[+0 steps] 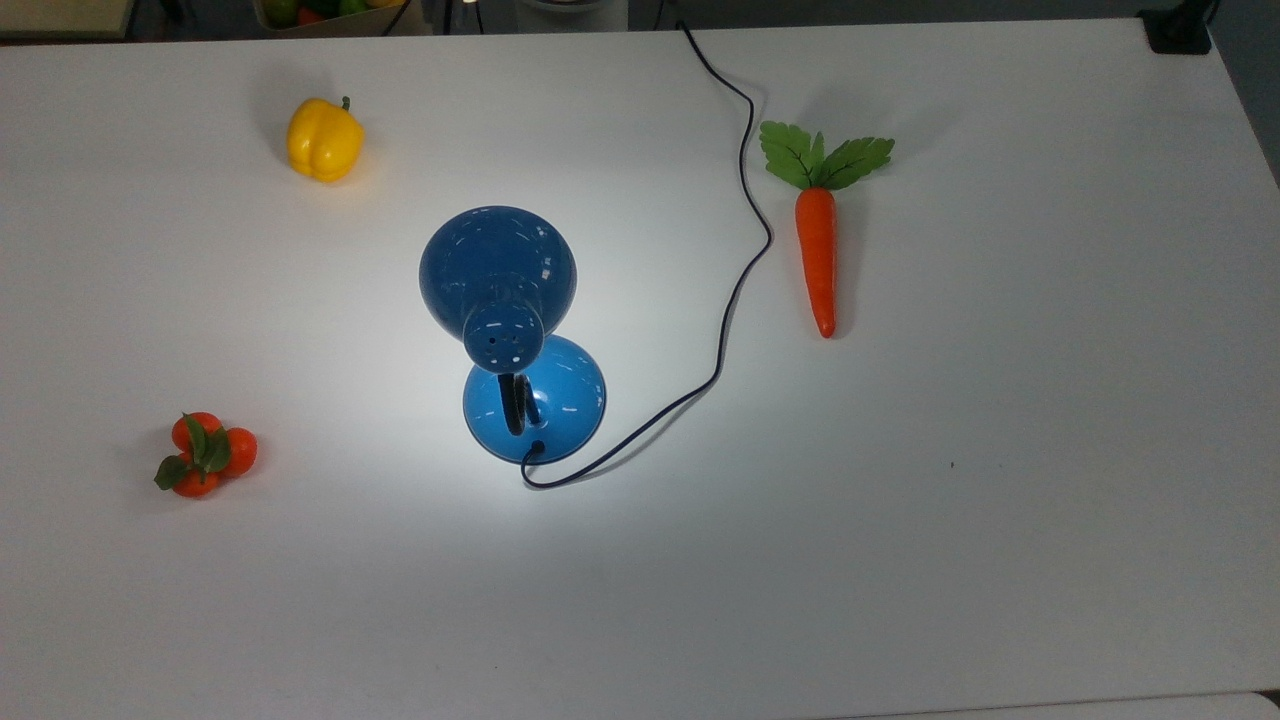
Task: Turn on desk lamp
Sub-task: 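Lift the gripper off the switch and withdraw it from the lamp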
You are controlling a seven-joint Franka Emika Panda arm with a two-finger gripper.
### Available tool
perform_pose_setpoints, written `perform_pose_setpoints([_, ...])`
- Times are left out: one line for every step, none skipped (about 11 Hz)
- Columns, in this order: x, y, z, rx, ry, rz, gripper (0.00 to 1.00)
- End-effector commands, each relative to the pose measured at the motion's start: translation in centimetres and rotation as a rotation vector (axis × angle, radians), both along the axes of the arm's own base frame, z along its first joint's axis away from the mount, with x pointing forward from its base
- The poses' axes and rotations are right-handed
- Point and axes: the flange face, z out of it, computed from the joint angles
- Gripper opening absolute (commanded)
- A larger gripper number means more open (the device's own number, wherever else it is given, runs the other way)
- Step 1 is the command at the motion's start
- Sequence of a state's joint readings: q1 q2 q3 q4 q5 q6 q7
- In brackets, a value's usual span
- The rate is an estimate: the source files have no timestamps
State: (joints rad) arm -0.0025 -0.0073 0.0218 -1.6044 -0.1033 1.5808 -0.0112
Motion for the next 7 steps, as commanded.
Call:
perform_pose_setpoints([-1.0, -0.4, 0.7, 0.012, 0.02, -0.007, 1.0])
perform_pose_setpoints([-1.0, -0.4, 0.8, 0.012, 0.019, 0.001, 1.0])
perform_pose_setpoints([-0.9, -0.5, 0.9, 0.013, 0.016, -0.002, 1.0])
perform_pose_setpoints([-0.9, -1.0, 1.5, 0.013, 0.004, -0.021, 1.0])
perform_pose_setpoints([-1.0, -1.4, 1.8, 0.014, -0.001, -0.028, 1.0])
perform_pose_setpoints([-1.0, -1.4, 1.8, 0.014, -0.001, -0.031, 1.0])
perform_pose_setpoints([-0.9, -1.4, 1.7, 0.014, 0.0, -0.033, 1.0])
